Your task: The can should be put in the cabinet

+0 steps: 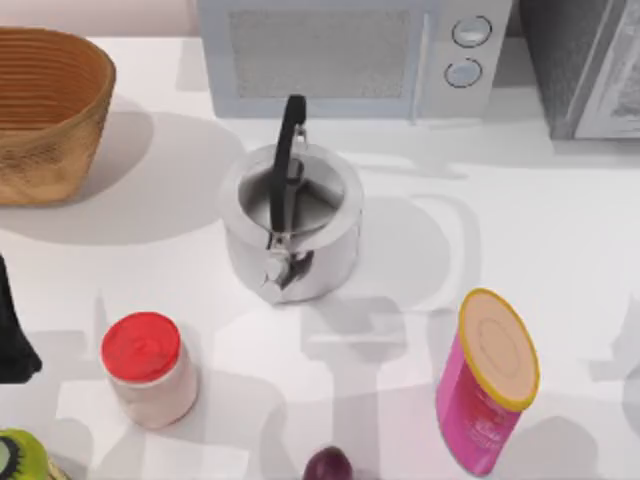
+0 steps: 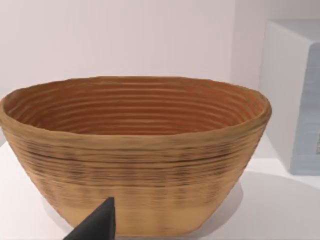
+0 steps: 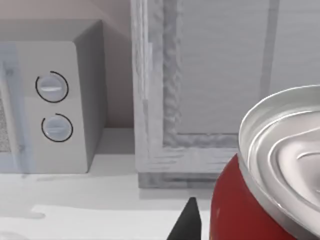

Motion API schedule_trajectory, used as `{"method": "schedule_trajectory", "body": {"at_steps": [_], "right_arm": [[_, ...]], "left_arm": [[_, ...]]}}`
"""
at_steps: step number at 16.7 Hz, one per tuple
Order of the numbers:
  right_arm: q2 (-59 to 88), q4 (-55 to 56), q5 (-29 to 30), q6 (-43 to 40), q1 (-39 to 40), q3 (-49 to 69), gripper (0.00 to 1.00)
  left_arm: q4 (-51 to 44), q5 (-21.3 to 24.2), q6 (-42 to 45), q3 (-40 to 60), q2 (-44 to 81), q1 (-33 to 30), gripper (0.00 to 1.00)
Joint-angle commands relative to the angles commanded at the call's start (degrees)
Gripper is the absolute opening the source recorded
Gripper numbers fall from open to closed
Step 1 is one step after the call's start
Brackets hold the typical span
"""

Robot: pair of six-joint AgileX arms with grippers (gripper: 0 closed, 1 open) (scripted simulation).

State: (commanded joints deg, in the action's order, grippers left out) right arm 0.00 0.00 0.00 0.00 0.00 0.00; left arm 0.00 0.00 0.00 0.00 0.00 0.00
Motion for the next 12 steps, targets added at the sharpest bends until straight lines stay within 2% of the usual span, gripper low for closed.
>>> {"method": "schedule_trajectory", "body": {"at_steps": [6, 9, 12], "right_arm": [[5.5, -1.5, 0.7, 0.1, 1.0, 6.1, 0.0], [14.0, -4.1, 1.9, 0.1, 2.3, 16.9, 0.0], [24.9, -7.6, 3.6, 0.1, 3.7, 32.5, 0.0]], "left_arm": [[0.0, 0.0, 0.0, 0.0, 0.0, 0.0, 1.0], [0.0, 0.0, 0.0, 0.0, 0.0, 0.0, 1.0], [0.0, 0.0, 0.0, 0.0, 0.0, 0.0, 1.0]]}}
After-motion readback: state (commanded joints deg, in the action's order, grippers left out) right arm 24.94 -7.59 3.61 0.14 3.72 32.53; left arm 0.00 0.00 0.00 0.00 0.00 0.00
